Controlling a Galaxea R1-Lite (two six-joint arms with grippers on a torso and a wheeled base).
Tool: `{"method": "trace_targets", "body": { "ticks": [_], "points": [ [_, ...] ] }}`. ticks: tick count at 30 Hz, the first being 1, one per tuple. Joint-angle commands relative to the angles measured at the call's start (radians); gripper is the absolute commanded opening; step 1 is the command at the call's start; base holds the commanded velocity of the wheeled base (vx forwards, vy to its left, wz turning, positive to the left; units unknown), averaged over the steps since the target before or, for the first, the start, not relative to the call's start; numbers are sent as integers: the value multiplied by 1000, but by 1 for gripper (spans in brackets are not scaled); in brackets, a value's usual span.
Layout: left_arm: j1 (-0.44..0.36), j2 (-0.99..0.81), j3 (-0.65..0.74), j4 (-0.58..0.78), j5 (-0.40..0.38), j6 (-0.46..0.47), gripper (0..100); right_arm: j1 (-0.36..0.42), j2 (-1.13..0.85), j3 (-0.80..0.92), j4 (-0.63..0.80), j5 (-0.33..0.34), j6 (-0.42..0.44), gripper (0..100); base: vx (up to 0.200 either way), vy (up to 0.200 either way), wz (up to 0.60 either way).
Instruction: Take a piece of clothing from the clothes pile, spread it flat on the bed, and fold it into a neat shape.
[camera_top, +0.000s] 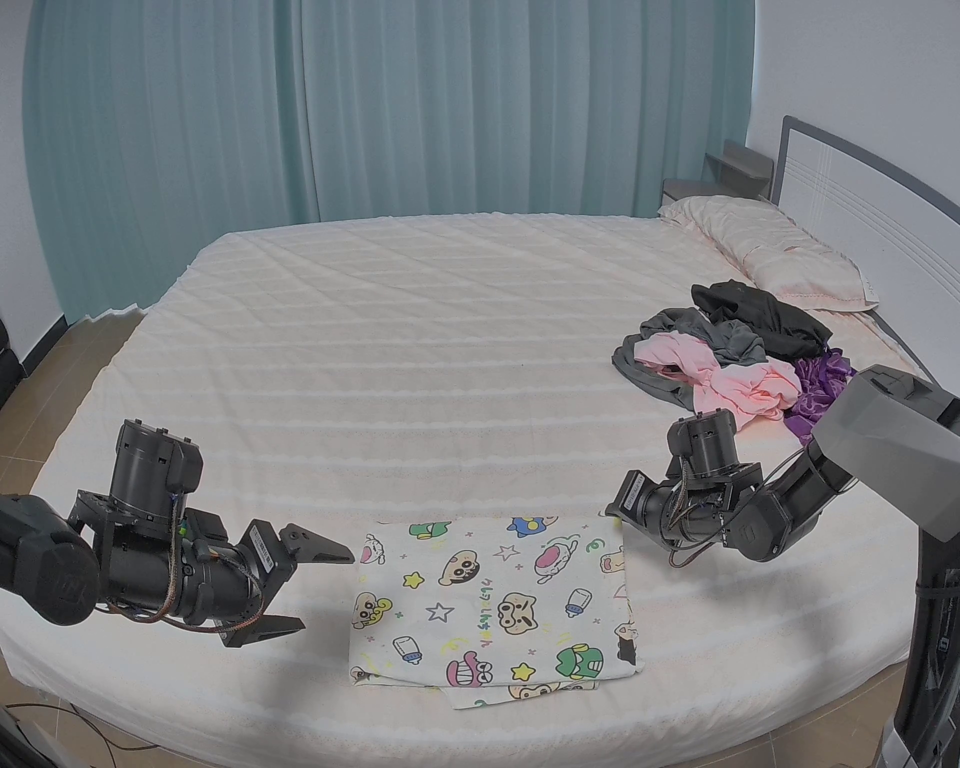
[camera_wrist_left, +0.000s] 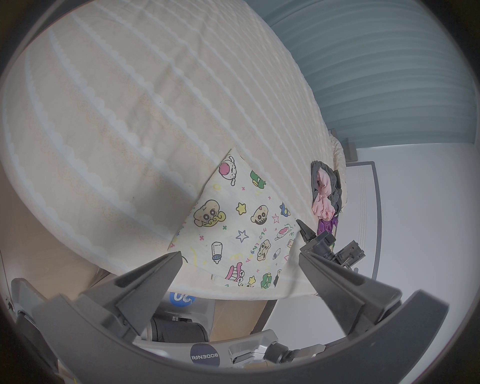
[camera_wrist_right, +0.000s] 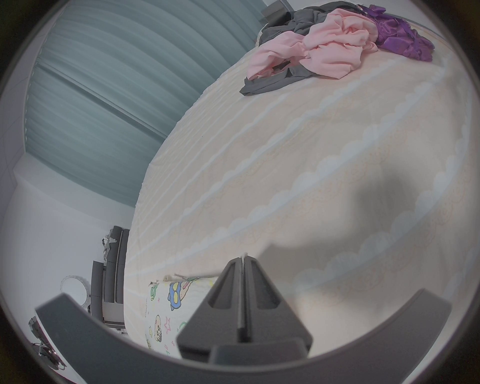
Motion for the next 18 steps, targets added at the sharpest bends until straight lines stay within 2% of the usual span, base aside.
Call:
{"method": "trace_targets", "body": {
  "ticks": [1, 18],
  "points": [
    [0, 4, 0, -1, 0, 0, 100, -12, 11, -2, 0, 1, 0, 0, 0, 0, 0],
    [1, 10, -2, -1, 1, 1, 100, -49, 28, -30, 9, 1, 6, 0, 0, 0, 0]
  ]
}}
